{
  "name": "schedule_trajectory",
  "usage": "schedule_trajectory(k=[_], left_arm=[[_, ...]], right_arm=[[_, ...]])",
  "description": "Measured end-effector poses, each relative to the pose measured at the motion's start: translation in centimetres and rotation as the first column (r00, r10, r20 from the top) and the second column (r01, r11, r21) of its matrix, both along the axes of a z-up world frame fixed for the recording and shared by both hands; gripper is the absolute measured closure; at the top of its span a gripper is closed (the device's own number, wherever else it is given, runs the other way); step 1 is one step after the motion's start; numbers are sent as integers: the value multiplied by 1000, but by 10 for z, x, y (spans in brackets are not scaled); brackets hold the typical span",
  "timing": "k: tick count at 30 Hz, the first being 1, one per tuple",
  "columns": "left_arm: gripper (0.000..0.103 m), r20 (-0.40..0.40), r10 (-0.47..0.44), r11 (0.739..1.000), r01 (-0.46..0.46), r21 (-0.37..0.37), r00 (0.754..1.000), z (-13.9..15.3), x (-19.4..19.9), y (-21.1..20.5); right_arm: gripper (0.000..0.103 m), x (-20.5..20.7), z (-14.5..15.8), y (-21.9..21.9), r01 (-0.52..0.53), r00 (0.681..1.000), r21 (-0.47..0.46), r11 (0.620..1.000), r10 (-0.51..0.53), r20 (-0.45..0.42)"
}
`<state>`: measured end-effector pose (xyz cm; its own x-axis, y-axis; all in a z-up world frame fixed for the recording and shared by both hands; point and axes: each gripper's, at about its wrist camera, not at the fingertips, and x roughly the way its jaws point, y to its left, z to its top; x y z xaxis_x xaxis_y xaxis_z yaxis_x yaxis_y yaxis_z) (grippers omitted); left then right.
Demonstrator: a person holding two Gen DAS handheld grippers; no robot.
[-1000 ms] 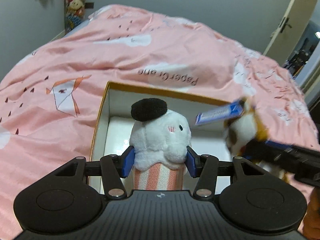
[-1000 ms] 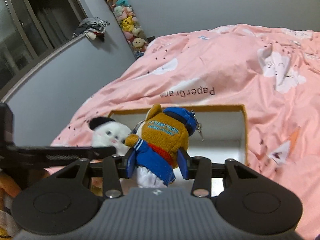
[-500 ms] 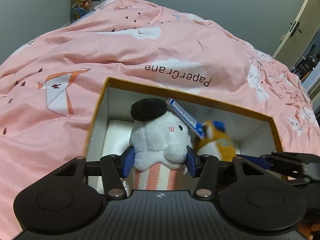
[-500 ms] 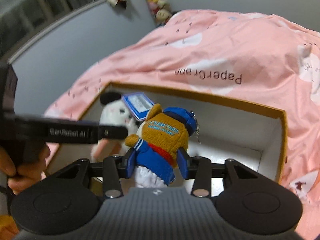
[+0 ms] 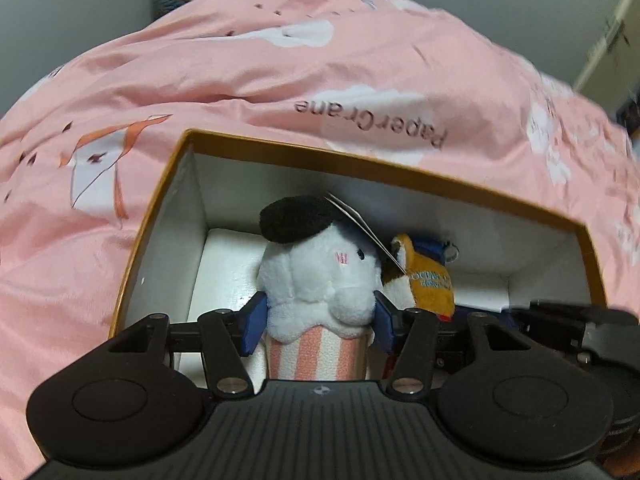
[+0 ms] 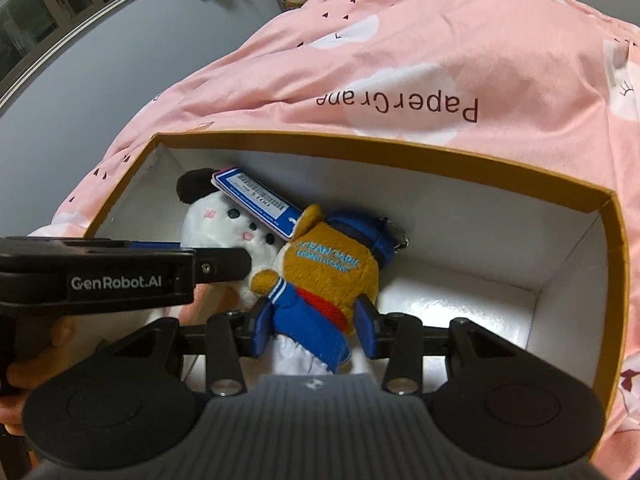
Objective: Organize objects
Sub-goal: 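Lower both plush toys into the box and open both grippers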
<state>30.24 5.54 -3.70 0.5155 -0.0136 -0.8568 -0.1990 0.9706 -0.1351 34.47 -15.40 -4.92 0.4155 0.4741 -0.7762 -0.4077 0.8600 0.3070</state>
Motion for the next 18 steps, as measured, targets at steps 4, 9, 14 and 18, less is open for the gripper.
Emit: schedule_trajectory(k=[4,9,14,18], left_arm=[[37,-46,-53,999,53,-1,998,-5,4,-2],[35,-42,-74,997,73,-34,996,-2,1,6],[36,-32,-167,986,167,2,985,7,-6,5],[39,-14,-203,979,203,11,979,17,-12,8]], right_arm=[[55,4,-4,2,8,999,-34,999,-10,-43],[48,3,-5,4,6,999,-51,999,-9,-49],[47,0,-4,4,1,999,-74,997,-5,-51],[43,-8,1,6,-37,999,-102,994,33,-39]])
